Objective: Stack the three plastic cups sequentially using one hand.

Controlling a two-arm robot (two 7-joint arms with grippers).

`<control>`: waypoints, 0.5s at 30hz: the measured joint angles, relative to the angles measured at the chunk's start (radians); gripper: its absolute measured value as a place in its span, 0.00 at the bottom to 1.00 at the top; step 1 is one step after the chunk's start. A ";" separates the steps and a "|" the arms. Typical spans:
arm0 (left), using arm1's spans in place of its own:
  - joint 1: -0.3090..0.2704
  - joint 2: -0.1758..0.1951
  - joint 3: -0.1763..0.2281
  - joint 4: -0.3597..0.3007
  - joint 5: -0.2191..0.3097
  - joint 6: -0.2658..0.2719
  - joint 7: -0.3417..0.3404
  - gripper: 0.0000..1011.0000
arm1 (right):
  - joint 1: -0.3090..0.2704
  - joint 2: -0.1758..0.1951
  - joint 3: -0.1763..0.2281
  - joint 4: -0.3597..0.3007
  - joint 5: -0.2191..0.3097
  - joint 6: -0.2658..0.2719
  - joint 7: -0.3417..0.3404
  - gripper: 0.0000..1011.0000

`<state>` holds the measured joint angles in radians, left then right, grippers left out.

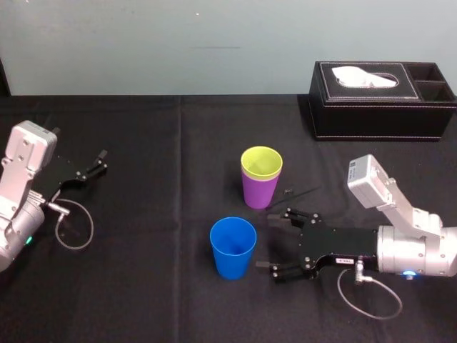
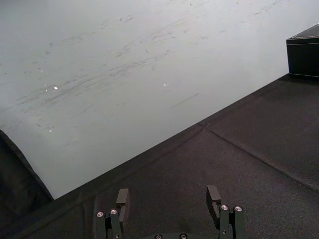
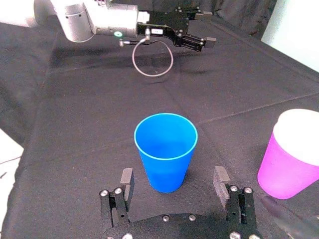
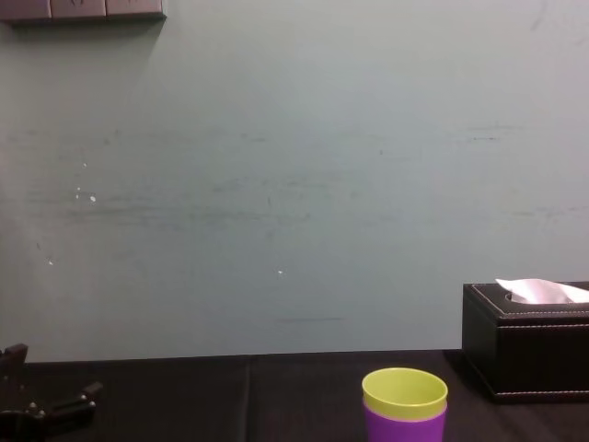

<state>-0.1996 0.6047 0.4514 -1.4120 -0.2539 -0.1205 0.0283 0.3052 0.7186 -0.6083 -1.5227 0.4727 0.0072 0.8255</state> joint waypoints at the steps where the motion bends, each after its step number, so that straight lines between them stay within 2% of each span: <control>1: 0.000 0.000 0.000 0.000 0.000 0.000 0.000 1.00 | 0.004 -0.004 -0.004 0.006 -0.001 0.000 0.001 0.99; 15: 0.000 0.000 0.000 0.000 0.000 0.000 0.000 1.00 | 0.047 -0.038 -0.037 0.057 -0.010 0.004 0.018 0.99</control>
<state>-0.1995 0.6047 0.4514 -1.4120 -0.2539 -0.1205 0.0283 0.3524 0.6806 -0.6456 -1.4661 0.4623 0.0108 0.8433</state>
